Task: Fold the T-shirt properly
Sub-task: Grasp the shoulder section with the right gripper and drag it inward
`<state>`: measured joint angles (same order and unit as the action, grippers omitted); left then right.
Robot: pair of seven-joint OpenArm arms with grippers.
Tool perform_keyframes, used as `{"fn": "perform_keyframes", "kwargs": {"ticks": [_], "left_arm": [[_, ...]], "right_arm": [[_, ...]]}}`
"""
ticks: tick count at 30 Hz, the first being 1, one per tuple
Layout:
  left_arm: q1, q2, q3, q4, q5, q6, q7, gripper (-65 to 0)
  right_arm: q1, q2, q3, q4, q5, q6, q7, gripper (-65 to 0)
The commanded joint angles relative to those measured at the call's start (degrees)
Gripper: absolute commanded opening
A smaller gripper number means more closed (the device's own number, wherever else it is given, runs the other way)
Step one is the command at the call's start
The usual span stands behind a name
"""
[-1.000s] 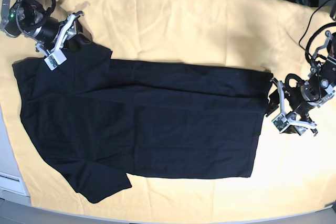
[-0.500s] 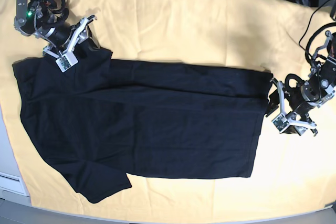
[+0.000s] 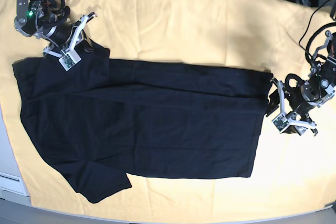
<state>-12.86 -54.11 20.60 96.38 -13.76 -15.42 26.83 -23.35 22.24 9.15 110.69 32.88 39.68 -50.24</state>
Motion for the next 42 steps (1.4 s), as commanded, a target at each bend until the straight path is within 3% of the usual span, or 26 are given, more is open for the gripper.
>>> {"fn": "perform_keyframes", "kwargs": {"ticks": [1, 5, 10, 22, 31, 42], "left_arm": [[-1.14, -1.14, -0.79, 0.63, -0.26, 0.68, -1.05, -27.5], [-1.14, -1.14, -0.79, 0.63, -0.26, 0.68, -1.05, -27.5], [-1.14, -1.14, -0.79, 0.63, -0.28, 0.68, -1.05, -27.5], [-1.11, -1.14, -0.79, 0.63, -0.26, 0.66, -1.03, -27.5], [-1.11, -1.14, -0.79, 0.63, -0.28, 0.63, -1.05, -27.5], [-1.11, -1.14, -0.79, 0.63, -0.28, 0.02, -1.05, -27.5]], "right_arm": [[0.20, 0.83, 0.28, 2.36, 0.81, 0.26, 1.20, -65.0], [0.22, 0.87, 0.28, 7.63, -3.43, -2.36, 2.10, -65.0], [1.88, 2.49, 0.26, 9.22, -7.74, -4.22, 7.87, -65.0], [13.22, 4.13, 0.20, 6.60, -3.76, -4.63, 8.74, -65.0], [23.58, 4.28, -0.26, -5.09, 2.10, -1.01, 9.07, -65.0], [37.00, 4.31, -14.25, -16.50, -2.08, -1.11, 9.11, -65.0]]}}
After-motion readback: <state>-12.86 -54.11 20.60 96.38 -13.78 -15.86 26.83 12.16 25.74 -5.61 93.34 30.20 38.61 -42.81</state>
